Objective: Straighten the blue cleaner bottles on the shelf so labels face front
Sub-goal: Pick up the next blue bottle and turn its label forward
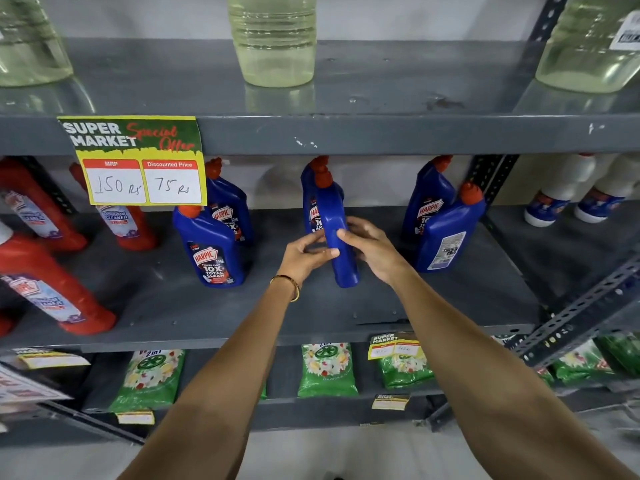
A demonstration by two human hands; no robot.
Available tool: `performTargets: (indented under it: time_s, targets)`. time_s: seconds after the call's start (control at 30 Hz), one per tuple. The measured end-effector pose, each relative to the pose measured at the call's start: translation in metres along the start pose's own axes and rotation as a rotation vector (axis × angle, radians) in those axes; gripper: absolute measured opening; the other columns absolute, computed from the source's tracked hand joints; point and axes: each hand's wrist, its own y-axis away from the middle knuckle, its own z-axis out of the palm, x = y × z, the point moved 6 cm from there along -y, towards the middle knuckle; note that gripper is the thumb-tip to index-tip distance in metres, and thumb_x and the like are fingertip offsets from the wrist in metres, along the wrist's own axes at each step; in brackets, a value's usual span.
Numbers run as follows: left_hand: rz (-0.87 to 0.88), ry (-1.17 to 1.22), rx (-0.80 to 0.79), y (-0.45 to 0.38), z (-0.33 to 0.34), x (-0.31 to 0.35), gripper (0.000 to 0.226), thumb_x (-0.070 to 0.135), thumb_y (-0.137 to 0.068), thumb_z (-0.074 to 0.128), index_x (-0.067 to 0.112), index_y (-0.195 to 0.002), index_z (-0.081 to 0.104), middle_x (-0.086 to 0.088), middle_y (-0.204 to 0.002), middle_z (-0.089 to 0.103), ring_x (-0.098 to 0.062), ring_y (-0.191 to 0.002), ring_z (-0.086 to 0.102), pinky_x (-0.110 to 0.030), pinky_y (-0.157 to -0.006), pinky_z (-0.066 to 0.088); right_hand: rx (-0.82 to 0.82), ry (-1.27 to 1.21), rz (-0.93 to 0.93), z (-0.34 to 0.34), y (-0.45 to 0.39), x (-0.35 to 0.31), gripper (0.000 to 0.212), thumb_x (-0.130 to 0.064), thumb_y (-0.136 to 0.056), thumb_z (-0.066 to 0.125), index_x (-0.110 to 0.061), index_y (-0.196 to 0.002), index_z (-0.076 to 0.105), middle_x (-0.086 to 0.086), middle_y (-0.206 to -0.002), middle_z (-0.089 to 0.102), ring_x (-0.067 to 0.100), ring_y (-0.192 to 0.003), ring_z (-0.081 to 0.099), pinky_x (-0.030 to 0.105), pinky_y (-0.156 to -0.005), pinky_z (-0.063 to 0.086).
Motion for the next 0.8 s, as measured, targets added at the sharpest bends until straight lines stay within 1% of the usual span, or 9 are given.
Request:
performTargets:
  time_s: [0.1, 0.17, 0.23, 0.3, 0.4, 0.47, 0.57, 0.73, 0.8]
  targets:
    - [0.013, -0.025, 0.063, -0.004, 0.0, 0.002, 0.061, 0.003, -0.069, 0.076, 0.004, -0.126, 0.053, -0.01, -0.105, 0.064, -0.016, -0.086, 0.066, -0.027, -0.082, 0.057, -0.002, -0.086, 0.035, 0.003, -0.001, 0.01, 0.038, -0.021, -0.081, 0.068, -0.02, -0.117, 0.056, -0.001, -0.112, 0.066, 0.021, -0.107, 0.063, 0.043, -0.093, 0.052]
    - [0.024, -0.079, 0.07, -0.006, 0.0, 0.005, 0.063, 0.007, -0.066, 0.079, 0.006, -0.125, 0.055, -0.011, -0.118, 0.058, -0.02, -0.095, 0.065, -0.035, -0.088, 0.056, 0.022, -0.127, 0.036, 0.002, -0.002, 0.012, 0.033, -0.018, -0.081, 0.068, -0.02, -0.113, 0.059, -0.001, -0.108, 0.068, 0.02, -0.102, 0.065, 0.042, -0.091, 0.053]
    - [0.023, -0.105, 0.057, -0.008, -0.001, 0.005, 0.064, 0.008, -0.067, 0.079, 0.007, -0.126, 0.055, -0.008, -0.123, 0.052, -0.022, -0.105, 0.06, -0.036, -0.093, 0.052, 0.028, -0.128, 0.022, 0.001, -0.002, 0.01, 0.034, -0.016, -0.08, 0.069, -0.018, -0.113, 0.059, 0.0, -0.106, 0.068, 0.02, -0.1, 0.066, 0.04, -0.088, 0.054]
    - [0.022, -0.077, 0.045, -0.007, -0.003, 0.003, 0.061, 0.004, -0.072, 0.075, 0.009, -0.128, 0.053, -0.005, -0.121, 0.051, -0.019, -0.106, 0.056, -0.028, -0.089, 0.051, 0.024, -0.137, 0.007, 0.002, -0.003, 0.006, 0.034, -0.015, -0.08, 0.068, -0.016, -0.113, 0.06, 0.002, -0.107, 0.068, 0.02, -0.099, 0.066, 0.036, -0.083, 0.056]
    - [-0.009, 0.041, -0.009, -0.005, -0.006, 0.002, 0.055, 0.001, -0.077, 0.069, 0.013, -0.129, 0.053, -0.007, -0.118, 0.058, -0.016, -0.097, 0.058, -0.011, -0.067, 0.053, 0.014, -0.191, 0.0, 0.003, -0.004, 0.004, 0.024, -0.013, -0.081, 0.067, -0.019, -0.104, 0.064, 0.003, -0.105, 0.069, 0.02, -0.097, 0.067, 0.033, -0.078, 0.057]
    - [-0.037, 0.071, -0.003, -0.005, -0.01, 0.0, 0.056, -0.001, -0.076, 0.068, 0.016, -0.128, 0.052, -0.007, -0.123, 0.059, -0.018, -0.102, 0.059, -0.019, -0.069, 0.055, 0.013, -0.243, 0.005, 0.004, -0.005, 0.005, 0.02, -0.011, -0.082, 0.065, -0.02, -0.101, 0.066, 0.003, -0.103, 0.069, 0.02, -0.097, 0.066, 0.033, -0.077, 0.057]
    - [-0.132, 0.059, -0.005, -0.008, -0.015, -0.008, 0.064, 0.006, -0.074, 0.072, 0.019, -0.13, 0.045, -0.01, -0.131, 0.055, -0.025, -0.114, 0.056, -0.04, -0.086, 0.052, -0.012, -0.296, 0.023, 0.006, -0.007, 0.006, 0.023, -0.008, -0.083, 0.062, -0.017, -0.104, 0.065, 0.005, -0.106, 0.068, 0.021, -0.099, 0.064, 0.034, -0.079, 0.057]
    - [-0.185, -0.026, -0.046, -0.008, -0.016, -0.013, 0.064, 0.01, -0.074, 0.074, 0.014, -0.131, 0.046, -0.01, -0.126, 0.058, -0.026, -0.114, 0.057, -0.041, -0.089, 0.053, -0.038, -0.303, 0.049, 0.007, -0.01, 0.012, 0.014, -0.006, -0.083, 0.062, -0.013, -0.095, 0.061, 0.007, -0.104, 0.066, 0.024, -0.101, 0.062, 0.037, -0.086, 0.055]
    - [-0.16, -0.032, -0.01, -0.007, -0.015, -0.013, 0.056, 0.005, -0.072, 0.074, 0.008, -0.123, 0.051, -0.009, -0.114, 0.063, -0.025, -0.105, 0.06, -0.031, -0.079, 0.058, -0.045, -0.282, 0.041, 0.006, -0.011, 0.013, 0.011, -0.007, -0.082, 0.062, -0.014, -0.092, 0.062, 0.007, -0.103, 0.066, 0.023, -0.1, 0.063, 0.037, -0.086, 0.055]
